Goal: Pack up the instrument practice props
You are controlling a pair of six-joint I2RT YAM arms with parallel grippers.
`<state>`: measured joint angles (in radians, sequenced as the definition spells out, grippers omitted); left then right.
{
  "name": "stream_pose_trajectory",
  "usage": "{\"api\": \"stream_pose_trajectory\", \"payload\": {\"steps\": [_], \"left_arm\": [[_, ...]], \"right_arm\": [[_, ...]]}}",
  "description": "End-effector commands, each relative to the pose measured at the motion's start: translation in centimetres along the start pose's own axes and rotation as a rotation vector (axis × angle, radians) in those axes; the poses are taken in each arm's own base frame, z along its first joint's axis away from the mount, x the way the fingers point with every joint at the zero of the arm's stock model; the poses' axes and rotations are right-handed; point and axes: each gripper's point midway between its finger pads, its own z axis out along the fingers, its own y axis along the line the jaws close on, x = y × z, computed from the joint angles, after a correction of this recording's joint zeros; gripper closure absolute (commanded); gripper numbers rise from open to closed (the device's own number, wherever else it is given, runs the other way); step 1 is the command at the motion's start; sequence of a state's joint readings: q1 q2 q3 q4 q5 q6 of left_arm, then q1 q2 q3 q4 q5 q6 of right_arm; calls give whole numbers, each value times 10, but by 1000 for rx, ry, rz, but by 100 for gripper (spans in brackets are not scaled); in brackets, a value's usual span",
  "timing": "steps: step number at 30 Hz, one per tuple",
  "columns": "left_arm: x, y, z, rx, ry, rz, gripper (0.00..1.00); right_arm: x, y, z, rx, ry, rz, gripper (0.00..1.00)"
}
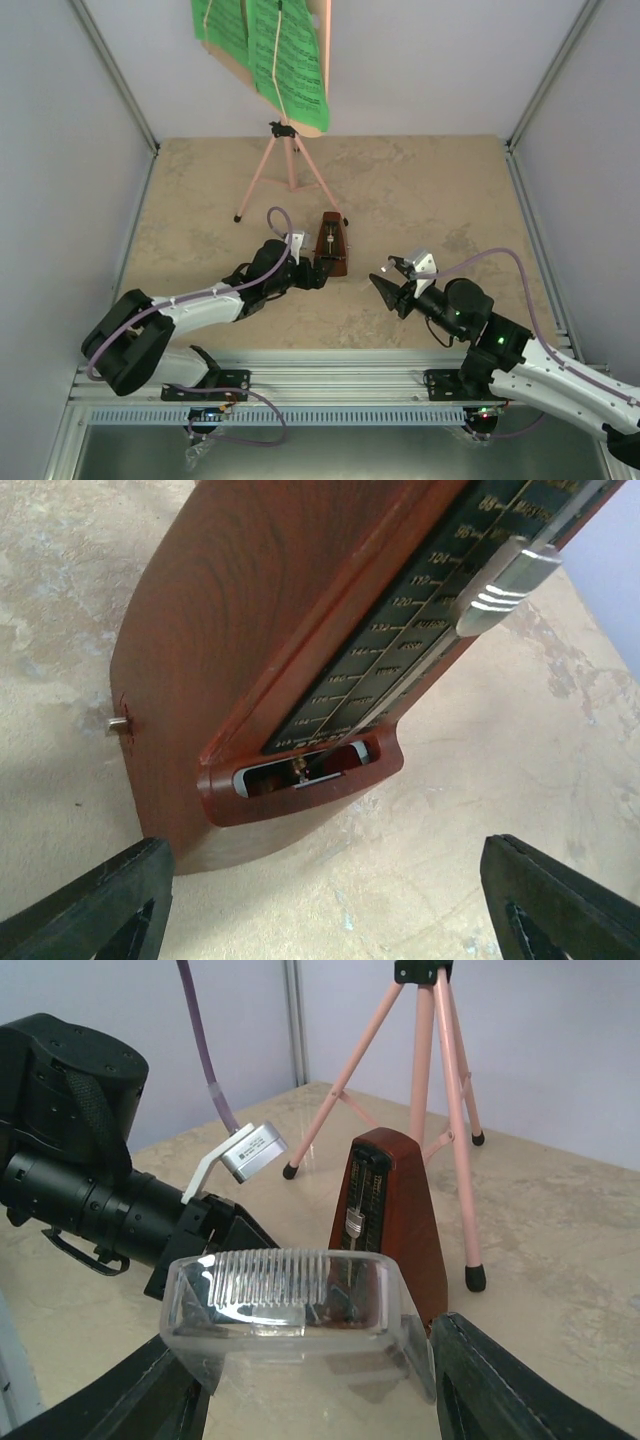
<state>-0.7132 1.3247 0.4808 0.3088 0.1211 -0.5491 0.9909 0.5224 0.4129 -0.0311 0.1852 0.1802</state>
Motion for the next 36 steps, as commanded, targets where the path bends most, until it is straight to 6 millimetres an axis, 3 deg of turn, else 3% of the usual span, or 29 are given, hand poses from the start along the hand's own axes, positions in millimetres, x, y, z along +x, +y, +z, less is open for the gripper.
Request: {"api": "stream_pose_trajectory", "payload": {"steps": [1, 5, 12, 20, 23, 26, 29, 32, 36], "left_arm": [[-16, -7, 6, 31, -65, 83, 17], [-16, -2, 16, 6, -50, 111, 21], [-11, -13, 27, 55, -16, 133, 27], [17, -54, 39, 141, 43, 192, 28], [14, -58, 37, 151, 34, 173, 28], [-12, -61, 12, 109, -36, 123, 25], [-38, -47, -13, 10, -83, 19, 20], [-74, -52, -43, 58, -121, -58, 18], [-119, -70, -74, 90, -150, 5, 15]], "right_arm": [[1, -3, -3, 14, -10, 13, 50], [2, -3, -3, 14, -10, 17, 50], [5, -3, -1, 17, -5, 11, 50], [7, -12, -3, 66, 15, 1, 50], [7, -15, -4, 83, 21, -1, 50], [6, -17, -6, 96, 39, 1, 50], [7, -19, -7, 112, 49, 2, 50], [6, -20, -5, 121, 53, 9, 50], [4, -18, 2, 118, 58, 21, 49]]}}
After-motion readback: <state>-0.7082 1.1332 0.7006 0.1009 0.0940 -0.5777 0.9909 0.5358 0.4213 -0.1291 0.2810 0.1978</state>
